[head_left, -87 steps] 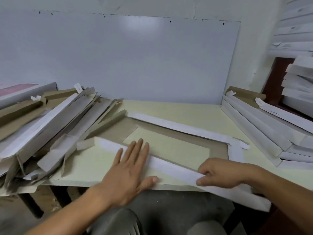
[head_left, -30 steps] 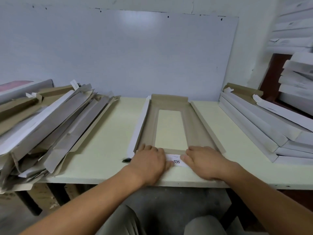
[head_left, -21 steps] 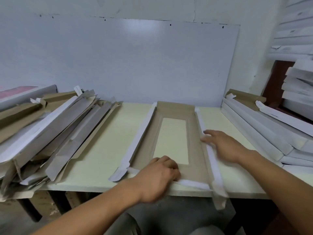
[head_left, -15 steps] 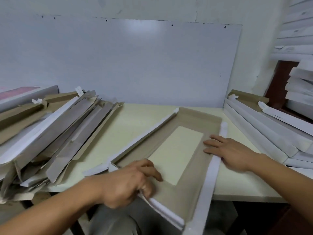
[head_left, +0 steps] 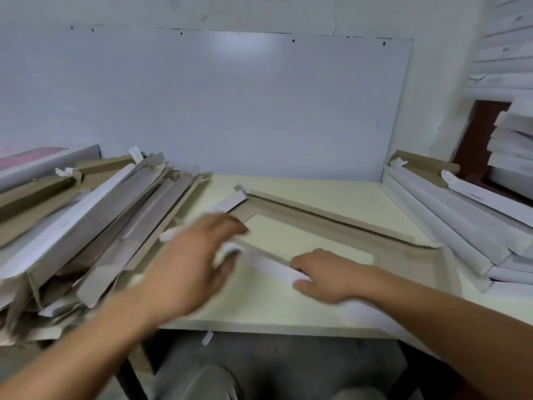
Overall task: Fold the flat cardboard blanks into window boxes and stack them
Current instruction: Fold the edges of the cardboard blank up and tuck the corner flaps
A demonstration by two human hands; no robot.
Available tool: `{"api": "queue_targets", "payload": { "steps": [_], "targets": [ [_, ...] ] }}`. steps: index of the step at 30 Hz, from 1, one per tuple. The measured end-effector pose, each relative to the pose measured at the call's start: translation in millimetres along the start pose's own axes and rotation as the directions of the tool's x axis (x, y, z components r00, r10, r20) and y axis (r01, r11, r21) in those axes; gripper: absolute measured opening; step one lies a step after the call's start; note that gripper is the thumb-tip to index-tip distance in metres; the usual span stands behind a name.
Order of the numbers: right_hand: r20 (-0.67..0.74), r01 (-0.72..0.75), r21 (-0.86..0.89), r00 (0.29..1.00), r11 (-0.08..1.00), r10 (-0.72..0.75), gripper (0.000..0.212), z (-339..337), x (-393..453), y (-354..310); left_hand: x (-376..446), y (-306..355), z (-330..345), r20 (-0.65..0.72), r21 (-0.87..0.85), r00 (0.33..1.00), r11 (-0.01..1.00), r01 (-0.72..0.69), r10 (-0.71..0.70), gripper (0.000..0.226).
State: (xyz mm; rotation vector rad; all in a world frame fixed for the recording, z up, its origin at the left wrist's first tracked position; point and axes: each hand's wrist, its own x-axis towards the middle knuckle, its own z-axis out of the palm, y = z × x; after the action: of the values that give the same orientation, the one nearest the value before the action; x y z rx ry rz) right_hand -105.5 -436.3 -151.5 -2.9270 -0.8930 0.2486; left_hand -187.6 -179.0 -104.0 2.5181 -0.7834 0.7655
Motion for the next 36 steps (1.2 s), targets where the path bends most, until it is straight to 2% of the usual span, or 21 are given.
{"api": "queue_targets", "payload": {
  "steps": [3,5,6,7,8,9,11,13,16,18,19,20,23,26,27,29,32,34,36],
  "targets": [
    [-0.124,-0.171,0.208,0.972,0.963,0.200,0.023,1.4,44.6,-19.3,-17.5,50.9,36.2,0.231,-0.161,0.948,0.970,-0.183,0.217,0.043],
    [-0.159,-0.237,0.443,0.928,0.865,0.336,0.033,-1.1,67.4,-29.4,-27.8,72.9,63.6,0.299,-0.068,0.885,0.933,-0.353,0.357,0.044],
    [-0.119,-0.229,0.624,0.918,0.748,0.380,0.040,-3.6,75.4,-33.2,-33.0,80.8,75.1,0.326,0.007,0.861,0.910,-0.414,0.390,0.042],
    [-0.050,-0.200,0.791,0.921,0.578,0.387,0.044,-5.7,81.5,-35.6,-37.3,87.6,83.0,0.348,0.066,0.859,0.904,-0.423,0.377,0.040],
    [0.032,-0.189,0.892,0.933,0.411,0.359,0.042,-7.7,84.4,-36.0,-41.4,91.7,89.6,0.336,0.105,0.875,0.910,-0.402,0.348,0.039],
    [0.098,-0.193,0.934,0.948,0.302,0.303,0.034,-10.2,84.1,-35.0,-45.4,92.8,97.8,0.307,0.132,0.891,0.912,-0.389,0.335,0.037],
    [0.142,-0.189,0.950,0.971,0.250,0.193,0.016,-11.0,77.3,-30.9,-49.6,87.9,109.1,0.254,0.172,0.915,0.917,-0.361,0.313,0.030],
    [0.128,-0.170,0.933,0.980,0.318,0.149,0.021,-10.3,63.6,-24.0,-46.0,76.4,111.7,0.202,0.212,0.934,0.917,-0.336,0.296,0.018],
    [0.121,-0.145,0.786,0.989,0.600,0.080,0.045,-13.0,19.1,-11.7,-36.0,57.3,95.5,0.271,0.243,0.955,0.951,-0.191,0.122,0.005],
    [0.124,-0.071,0.624,0.992,0.778,-0.009,0.056,-14.0,-19.6,-1.5,-28.8,45.4,83.3,0.306,0.247,0.950,0.969,-0.023,-0.055,0.019],
    [0.118,-0.043,0.547,0.993,0.836,-0.027,0.055,-13.0,-39.0,2.6,-24.4,40.7,79.7,0.311,0.233,0.941,0.971,0.059,-0.132,0.020],
    [0.100,-0.040,0.480,0.995,0.876,-0.009,0.050,-11.3,-55.9,5.6,-22.1,35.9,78.4,0.307,0.190,0.933,0.973,0.134,-0.189,0.019],
    [-0.073,-0.078,0.379,0.991,0.922,0.114,0.018,0.3,-79.5,15.0,-14.2,20.4,75.2,0.321,0.064,0.925,0.979,0.191,-0.202,0.017],
    [-0.201,-0.163,0.382,0.946,0.910,0.254,0.013,14.5,-77.6,25.7,-5.5,8.4,72.6,0.344,-0.075,0.896,0.943,0.324,-0.280,0.008],
    [-0.233,-0.192,0.363,0.929,0.912,0.288,0.011,18.6,-75.0,28.5,-3.8,6.1,73.8,0.340,-0.073,0.887,0.932,0.355,-0.311,0.007],
    [-0.288,-0.213,0.291,0.910,0.933,0.297,0.015,27.5,-69.2,27.4,-4.7,6.6,78.5,0.314,0.026,0.895,0.946,0.324,-0.316,0.019],
    [-0.417,-0.052,0.181,0.900,0.982,0.124,0.020,44.3,-59.4,8.1,-15.7,17.2,92.2,0.300,0.275,0.940,0.958,0.078,-0.163,0.026],
    [-0.509,0.054,0.127,0.860,0.990,0.018,0.018,56.1,-57.7,-11.6,-23.3,26.3,100.1,0.330,0.298,0.940,0.954,-0.021,-0.083,0.024],
    [-0.524,0.073,0.113,0.852,0.991,-0.004,0.031,68.3,-59.2,-27.2,-29.0,35.7,105.2,0.343,0.280,0.938,0.959,-0.051,-0.050,0.033]
  ]
}}
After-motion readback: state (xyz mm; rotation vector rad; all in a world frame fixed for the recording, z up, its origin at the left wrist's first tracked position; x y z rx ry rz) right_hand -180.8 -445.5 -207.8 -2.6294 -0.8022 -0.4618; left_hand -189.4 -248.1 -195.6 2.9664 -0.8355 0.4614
